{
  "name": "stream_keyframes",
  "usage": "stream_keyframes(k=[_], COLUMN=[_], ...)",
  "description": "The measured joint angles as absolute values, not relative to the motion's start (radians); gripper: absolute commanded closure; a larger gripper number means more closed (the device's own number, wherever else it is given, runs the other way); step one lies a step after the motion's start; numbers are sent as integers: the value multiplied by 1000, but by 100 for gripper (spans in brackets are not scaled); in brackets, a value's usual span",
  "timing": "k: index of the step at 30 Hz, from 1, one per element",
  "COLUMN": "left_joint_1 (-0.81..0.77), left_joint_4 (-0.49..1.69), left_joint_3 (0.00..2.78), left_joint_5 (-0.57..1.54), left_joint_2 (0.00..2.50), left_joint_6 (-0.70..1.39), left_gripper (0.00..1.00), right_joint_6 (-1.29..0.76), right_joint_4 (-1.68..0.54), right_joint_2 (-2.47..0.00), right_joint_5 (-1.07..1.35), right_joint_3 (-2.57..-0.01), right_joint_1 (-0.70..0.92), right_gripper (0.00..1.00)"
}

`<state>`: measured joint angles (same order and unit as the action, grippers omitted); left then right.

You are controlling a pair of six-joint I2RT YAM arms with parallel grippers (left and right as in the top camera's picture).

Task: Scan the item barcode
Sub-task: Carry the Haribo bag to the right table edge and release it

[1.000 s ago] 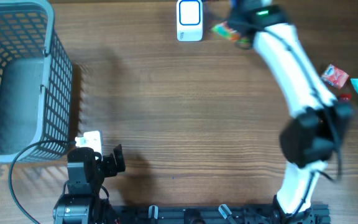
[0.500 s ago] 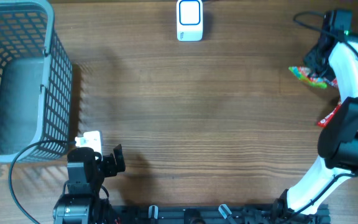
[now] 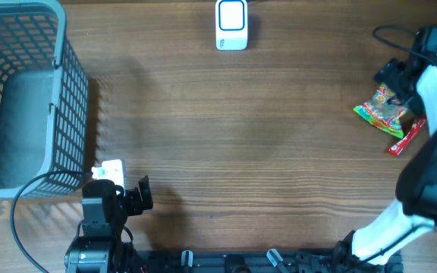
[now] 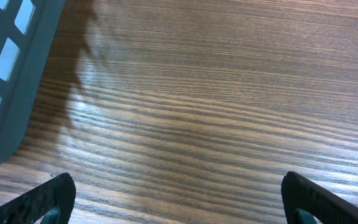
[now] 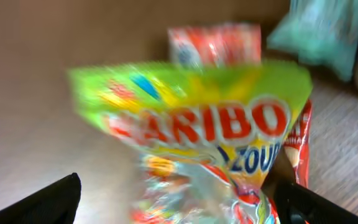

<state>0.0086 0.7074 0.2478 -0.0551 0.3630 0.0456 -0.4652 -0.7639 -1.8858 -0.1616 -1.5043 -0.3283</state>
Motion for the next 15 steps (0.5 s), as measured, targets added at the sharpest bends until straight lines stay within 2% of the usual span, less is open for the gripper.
stream_keyframes(k=[3, 8, 11, 15], left_joint_1=[9, 9, 9, 9], left_joint_4=[707, 707, 707, 707], left_joint_3=[248, 248, 248, 248], left_joint_5=[-55, -55, -55, -55], left_joint_2=[363, 363, 363, 363], left_joint_6=[46, 46, 46, 46], left_gripper=[0, 0, 0, 0], right_joint_6=[-465, -479, -513, -517], right_joint_4=[-700, -441, -310, -291], right_joint_2=[-1716, -1350, -1214, -1127], right_joint_5=[-120, -86, -85, -81], right_joint_3=[-1530, -1581, -1592, -1594], right_joint_1=[-328, -328, -328, -328], right_gripper=[0, 0, 0, 0])
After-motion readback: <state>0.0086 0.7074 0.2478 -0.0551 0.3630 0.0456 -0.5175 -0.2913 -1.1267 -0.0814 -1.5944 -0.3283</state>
